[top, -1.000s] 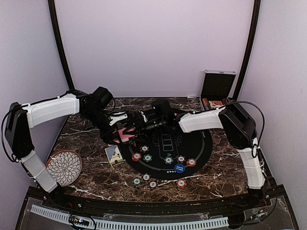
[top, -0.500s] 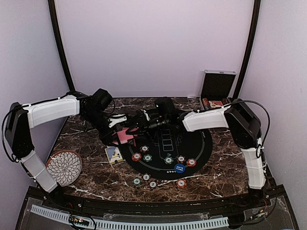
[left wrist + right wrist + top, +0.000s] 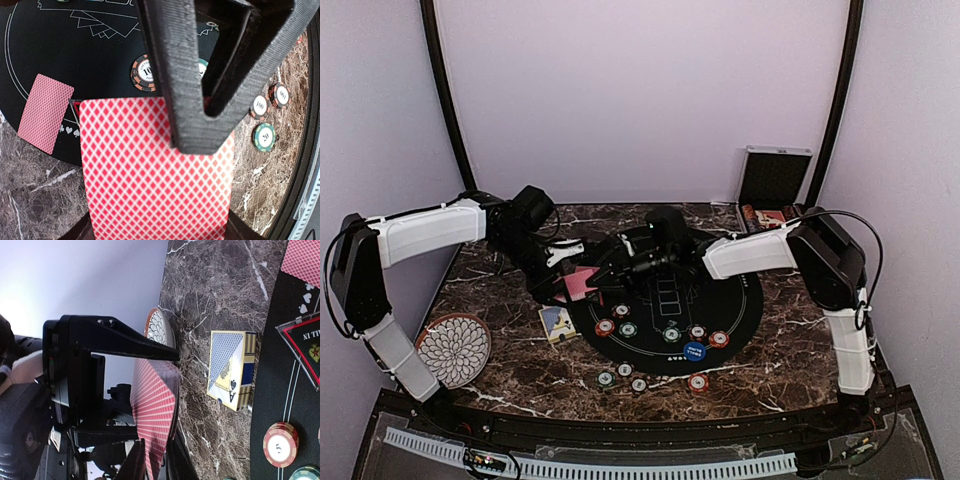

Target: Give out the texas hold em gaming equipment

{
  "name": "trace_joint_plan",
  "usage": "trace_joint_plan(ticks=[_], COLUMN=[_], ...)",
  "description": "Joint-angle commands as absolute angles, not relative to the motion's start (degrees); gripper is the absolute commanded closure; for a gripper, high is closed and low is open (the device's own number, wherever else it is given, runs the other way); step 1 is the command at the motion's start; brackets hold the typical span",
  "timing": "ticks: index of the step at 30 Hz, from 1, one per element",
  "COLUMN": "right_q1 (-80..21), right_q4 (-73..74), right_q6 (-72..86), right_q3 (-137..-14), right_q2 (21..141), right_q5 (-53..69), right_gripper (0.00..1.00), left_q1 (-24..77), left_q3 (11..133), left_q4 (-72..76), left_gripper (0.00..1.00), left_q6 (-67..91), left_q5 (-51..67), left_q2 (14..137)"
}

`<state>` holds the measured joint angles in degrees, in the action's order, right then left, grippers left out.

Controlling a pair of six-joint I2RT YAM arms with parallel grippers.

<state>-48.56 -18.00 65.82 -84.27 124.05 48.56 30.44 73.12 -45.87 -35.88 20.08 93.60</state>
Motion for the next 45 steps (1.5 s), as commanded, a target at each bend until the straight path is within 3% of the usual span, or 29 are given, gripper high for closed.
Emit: trace_joint_plan(ticks=[1,10,27,45], right_q1=[-48.22,-44.91,-30.16,-26.68], right_q4=[-21.55,-20.9,-0.38,7.42], right_q6=[66.62,65.37,47.53,40.99], right_q3=[-83.45,-77.64,-48.99,-50.98], right_q2=[121.68,115.97,95.77,97.53], right_q5=[49.66,49.19,43.06,35.2], right_gripper=[0.97,1.0,1.0,1.0], left_q1=[30.41,30.41,30.41,30.41], left_q3=[73.12,72.79,72.94,72.97], left_q4=[-45.61,-45.83,-46.4,-47.02], left_gripper=[1.0,1.0,1.0,1.0], left_q6=[-36.43,-36.69,-36.86,-36.69], left_q5=[20.57,19.94,20.67,21.17], left_q2=[90.44,90.22,90.13,90.0])
